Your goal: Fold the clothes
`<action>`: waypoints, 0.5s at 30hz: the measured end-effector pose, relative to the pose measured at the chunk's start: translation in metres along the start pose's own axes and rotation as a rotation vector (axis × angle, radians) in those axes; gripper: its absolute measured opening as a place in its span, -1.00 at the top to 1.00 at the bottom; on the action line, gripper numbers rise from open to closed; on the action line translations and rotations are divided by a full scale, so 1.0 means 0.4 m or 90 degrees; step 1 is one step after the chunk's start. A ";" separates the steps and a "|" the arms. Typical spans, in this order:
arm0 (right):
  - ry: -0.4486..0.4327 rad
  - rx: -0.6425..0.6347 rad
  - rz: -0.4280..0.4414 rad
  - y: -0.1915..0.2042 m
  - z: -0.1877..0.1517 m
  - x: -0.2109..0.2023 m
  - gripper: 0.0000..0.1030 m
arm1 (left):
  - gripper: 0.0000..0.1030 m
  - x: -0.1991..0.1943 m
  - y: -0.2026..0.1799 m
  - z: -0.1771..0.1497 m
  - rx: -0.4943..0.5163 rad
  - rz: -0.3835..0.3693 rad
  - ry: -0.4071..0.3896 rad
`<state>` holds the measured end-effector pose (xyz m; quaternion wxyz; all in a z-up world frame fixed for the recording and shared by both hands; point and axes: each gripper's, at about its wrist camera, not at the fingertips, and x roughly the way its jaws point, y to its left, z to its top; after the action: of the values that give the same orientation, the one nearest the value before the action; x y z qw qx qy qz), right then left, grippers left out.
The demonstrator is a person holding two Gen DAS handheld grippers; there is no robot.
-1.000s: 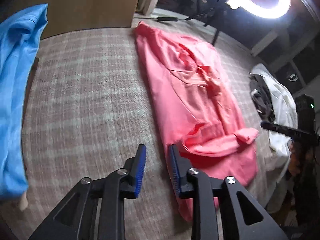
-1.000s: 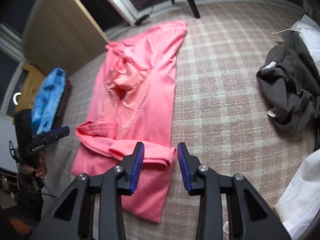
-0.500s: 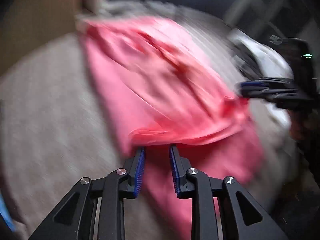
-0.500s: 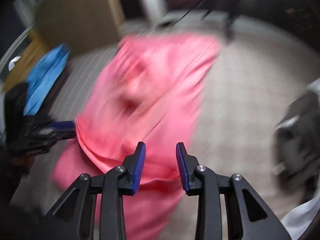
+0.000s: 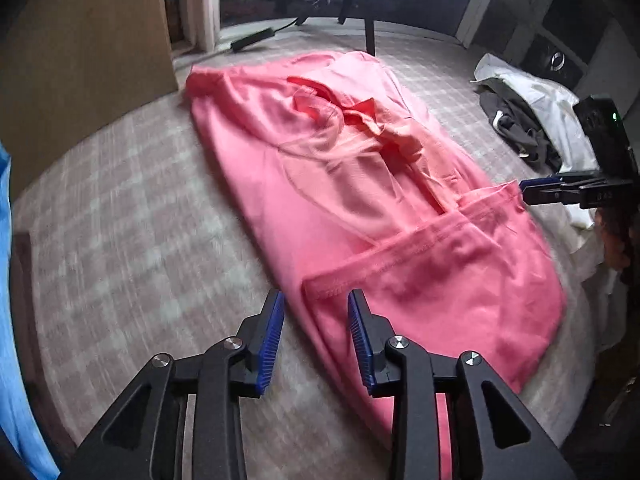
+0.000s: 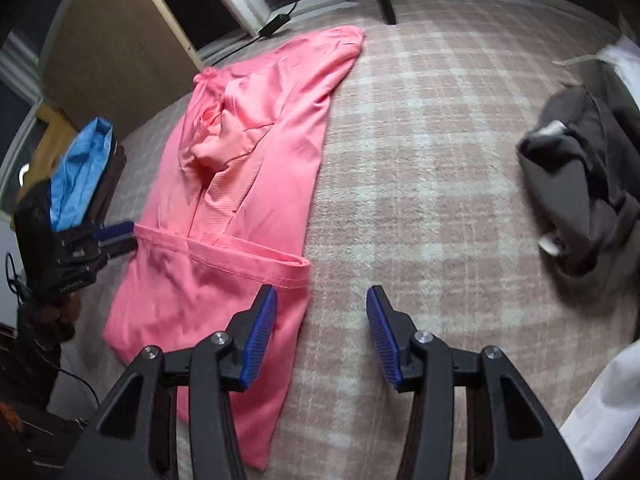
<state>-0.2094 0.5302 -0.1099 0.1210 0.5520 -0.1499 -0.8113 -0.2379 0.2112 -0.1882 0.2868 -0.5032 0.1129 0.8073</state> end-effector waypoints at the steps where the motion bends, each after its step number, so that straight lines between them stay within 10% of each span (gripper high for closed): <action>1: 0.003 -0.008 0.002 0.005 0.003 0.006 0.10 | 0.39 0.003 -0.007 0.004 0.015 0.001 -0.001; 6: 0.003 -0.046 0.022 0.047 0.010 0.015 0.18 | 0.39 0.032 -0.023 0.015 0.062 0.013 0.014; 9: 0.009 -0.080 0.022 0.065 0.018 0.017 0.62 | 0.41 0.039 -0.020 0.015 0.064 0.004 0.013; 15: 0.027 -0.120 0.012 0.095 0.030 0.029 0.88 | 0.88 0.033 -0.022 0.016 0.075 -0.020 -0.006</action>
<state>-0.2234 0.4923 -0.1013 0.1832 0.5539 -0.0756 -0.8087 -0.2417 0.2258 -0.1957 0.3291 -0.4837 0.1506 0.7969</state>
